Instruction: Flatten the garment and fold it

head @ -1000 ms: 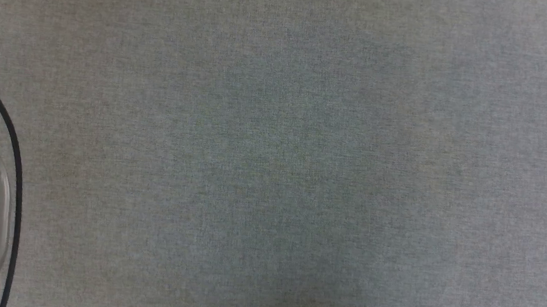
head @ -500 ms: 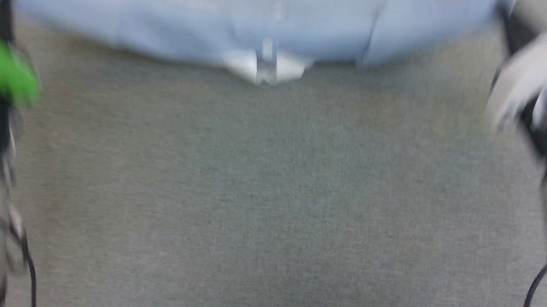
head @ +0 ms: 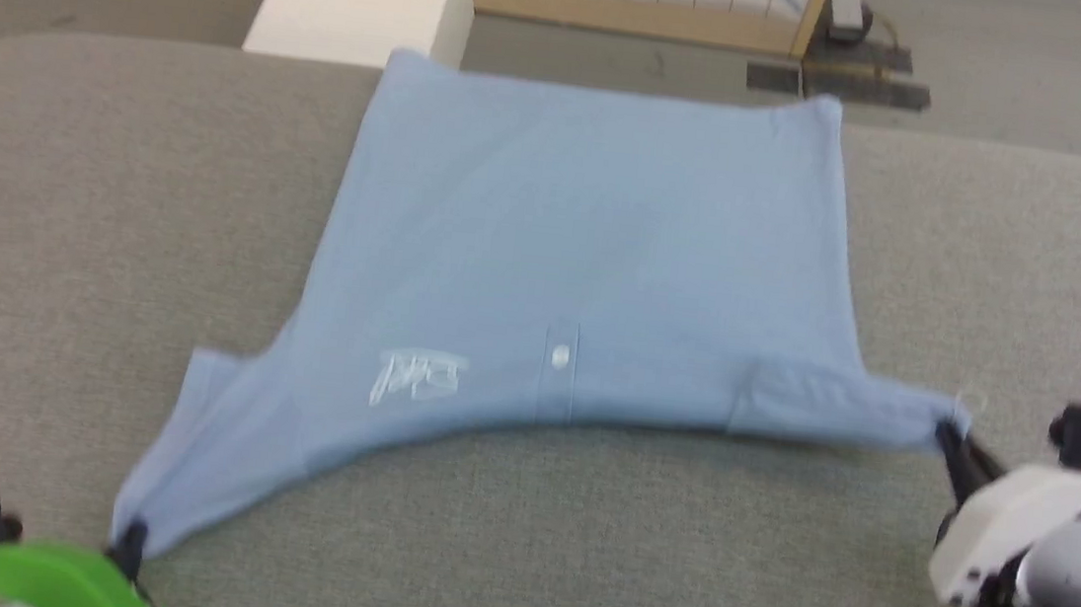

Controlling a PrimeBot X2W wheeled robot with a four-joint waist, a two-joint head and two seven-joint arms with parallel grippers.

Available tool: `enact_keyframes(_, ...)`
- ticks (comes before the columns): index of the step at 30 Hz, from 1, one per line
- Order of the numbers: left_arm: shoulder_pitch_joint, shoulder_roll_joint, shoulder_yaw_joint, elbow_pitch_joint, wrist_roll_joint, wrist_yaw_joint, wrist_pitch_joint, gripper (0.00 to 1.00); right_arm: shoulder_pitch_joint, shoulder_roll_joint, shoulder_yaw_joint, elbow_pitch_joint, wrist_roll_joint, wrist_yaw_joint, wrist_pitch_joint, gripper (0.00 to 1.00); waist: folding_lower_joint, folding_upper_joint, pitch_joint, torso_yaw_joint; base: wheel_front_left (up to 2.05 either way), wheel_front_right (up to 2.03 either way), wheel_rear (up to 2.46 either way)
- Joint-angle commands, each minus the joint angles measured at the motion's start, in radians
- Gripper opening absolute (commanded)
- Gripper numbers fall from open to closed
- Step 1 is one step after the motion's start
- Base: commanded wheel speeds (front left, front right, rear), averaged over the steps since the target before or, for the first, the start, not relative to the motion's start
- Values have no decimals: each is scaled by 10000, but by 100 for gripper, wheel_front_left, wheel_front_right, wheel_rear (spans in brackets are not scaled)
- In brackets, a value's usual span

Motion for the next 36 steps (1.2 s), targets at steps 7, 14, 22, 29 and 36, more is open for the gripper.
enact_keyframes(7,1743,131,-155,-230,220,613,717,0,2190,815,-949,-1229,-619,-17,1908,0,1,0,-840,242,0,0,0)
enact_keyframes(14,2285,211,-404,-494,598,1079,1031,0,3468,992,-1398,-1800,-951,-17,3748,0,1,0,-1025,308,0,0,0)
enact_keyframes(22,2002,-152,-641,-554,477,698,479,0,3757,1005,-1058,-1473,92,-17,2818,100,1,0,-960,338,0,0,0)
enact_keyframes(29,1719,-237,-775,-792,502,482,163,0,3359,1006,-1152,-1985,-87,-17,869,100,1,0,-877,434,0,0,0)
enact_keyframes(36,1290,-304,-971,-778,574,224,-148,0,1952,1003,-1197,-2077,-357,-17,-1765,100,1,0,-608,746,0,0,0)
